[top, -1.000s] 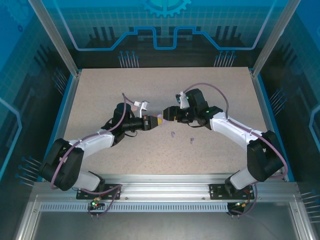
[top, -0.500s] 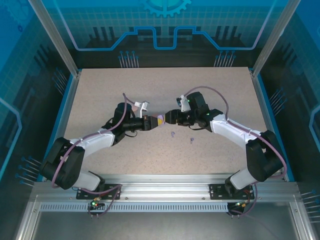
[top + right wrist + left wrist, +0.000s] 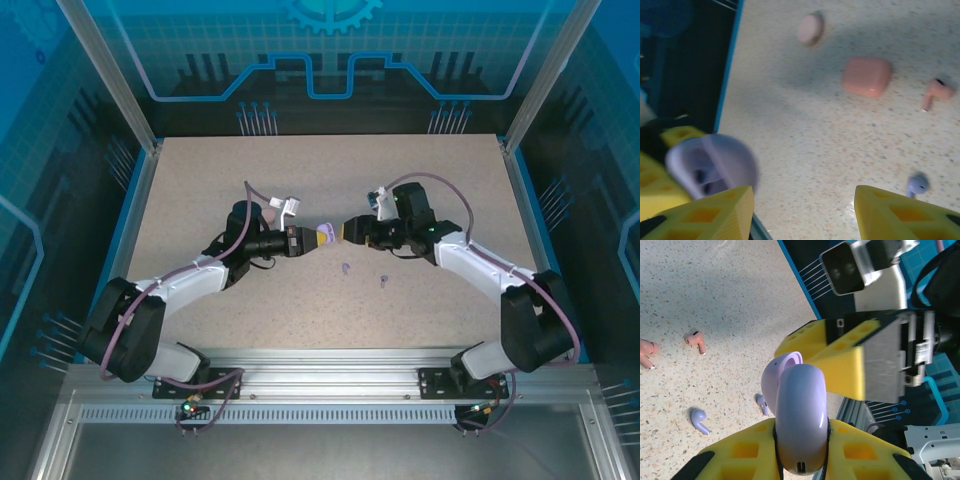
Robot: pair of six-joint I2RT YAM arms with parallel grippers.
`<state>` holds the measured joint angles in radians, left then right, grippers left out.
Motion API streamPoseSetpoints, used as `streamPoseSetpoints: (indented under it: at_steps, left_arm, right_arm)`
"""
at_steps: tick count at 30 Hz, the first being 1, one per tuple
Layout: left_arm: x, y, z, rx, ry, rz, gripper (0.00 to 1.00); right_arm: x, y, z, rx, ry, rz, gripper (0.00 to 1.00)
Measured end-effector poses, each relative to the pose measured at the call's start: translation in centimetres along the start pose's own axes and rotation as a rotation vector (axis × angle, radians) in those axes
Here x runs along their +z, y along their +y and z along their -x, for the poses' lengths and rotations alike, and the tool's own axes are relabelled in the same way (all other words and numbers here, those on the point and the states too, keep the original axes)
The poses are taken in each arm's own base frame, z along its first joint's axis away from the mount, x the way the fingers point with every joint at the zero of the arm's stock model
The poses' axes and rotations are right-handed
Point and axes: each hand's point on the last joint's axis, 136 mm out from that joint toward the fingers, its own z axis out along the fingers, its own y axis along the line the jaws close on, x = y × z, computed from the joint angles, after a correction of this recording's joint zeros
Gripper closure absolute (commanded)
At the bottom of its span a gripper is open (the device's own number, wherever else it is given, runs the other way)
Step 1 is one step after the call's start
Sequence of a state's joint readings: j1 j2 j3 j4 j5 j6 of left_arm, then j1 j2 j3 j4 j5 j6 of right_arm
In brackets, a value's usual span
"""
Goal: Insert wireless bluetooth earbuds into charging case
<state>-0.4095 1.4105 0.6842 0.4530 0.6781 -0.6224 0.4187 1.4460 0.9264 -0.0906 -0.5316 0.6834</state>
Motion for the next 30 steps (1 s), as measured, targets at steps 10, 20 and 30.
streamPoseSetpoints:
  at_steps: [10,20,30]
  left_arm:
    - [0.0,-0.1,0.2,0.002,-0.002,-0.003,0.97]
    - [0.0,-0.4,0.5,0.004,-0.007,-0.008,0.97]
    - [0.0,-0.5,0.5,0.004,-0.005,-0.011,0.97]
  right_arm:
    - [-0.2,2.7,-0.8,-0.053,0.031,0.093,0.57]
    - [2.0,1.2,-2.3,-0.022,0.092,0.058,0.65]
    - [2.1,1.4,-1.7,-0.016,0.078,0.061,0.65]
